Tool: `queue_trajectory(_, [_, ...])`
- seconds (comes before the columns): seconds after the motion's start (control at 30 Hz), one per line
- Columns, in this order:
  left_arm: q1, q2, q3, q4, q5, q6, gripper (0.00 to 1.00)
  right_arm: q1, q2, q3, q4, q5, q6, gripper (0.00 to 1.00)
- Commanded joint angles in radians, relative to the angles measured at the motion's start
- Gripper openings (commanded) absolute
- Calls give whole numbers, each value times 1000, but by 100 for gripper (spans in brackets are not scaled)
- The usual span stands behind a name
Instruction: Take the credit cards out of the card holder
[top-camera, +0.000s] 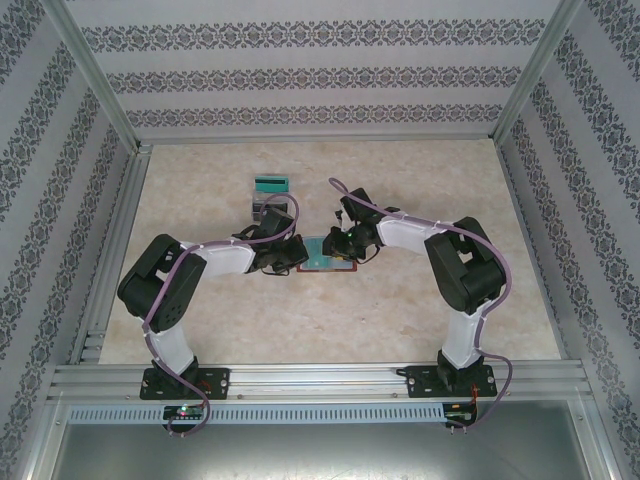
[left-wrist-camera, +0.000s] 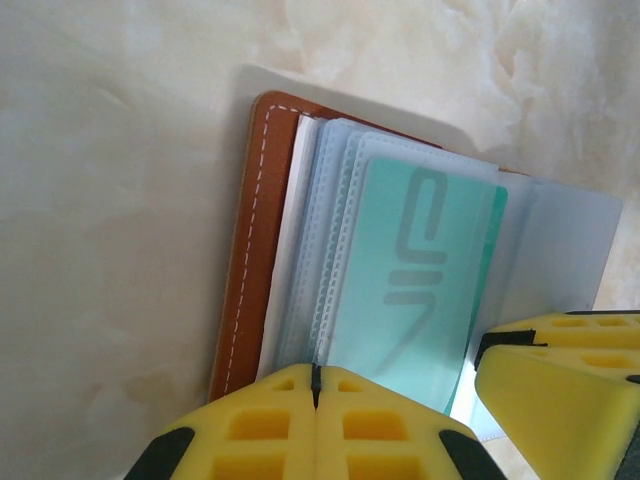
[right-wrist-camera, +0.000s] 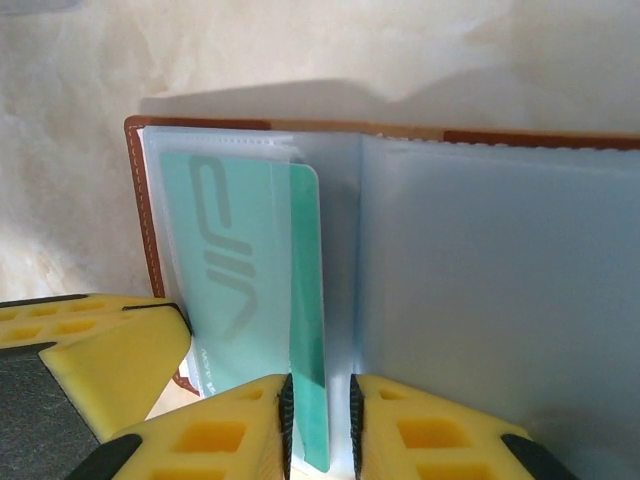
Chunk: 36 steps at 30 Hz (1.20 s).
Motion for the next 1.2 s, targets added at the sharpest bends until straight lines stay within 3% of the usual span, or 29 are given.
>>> queue_trajectory(0.0, [-12, 13, -12, -53, -21, 9, 0, -12, 26, 13, 29, -33, 16, 25])
queue_trajectory(0.57, [-13, 16, -10, -50, -4, -1, 0, -13, 42, -17, 51, -29, 36, 24])
queue_trajectory(0.83, [-13, 26, -9, -48, 11, -4, 0, -25, 23, -59, 146, -100, 65, 13])
queue_trajectory(0.97, [-13, 30, -11, -45, 16, -4, 0, -38, 14, -81, 178, -124, 78, 0])
queue_trajectory(1.17, [-12, 18, -16, -56, 4, -3, 0, -59, -16, -118, 205, -130, 79, 0])
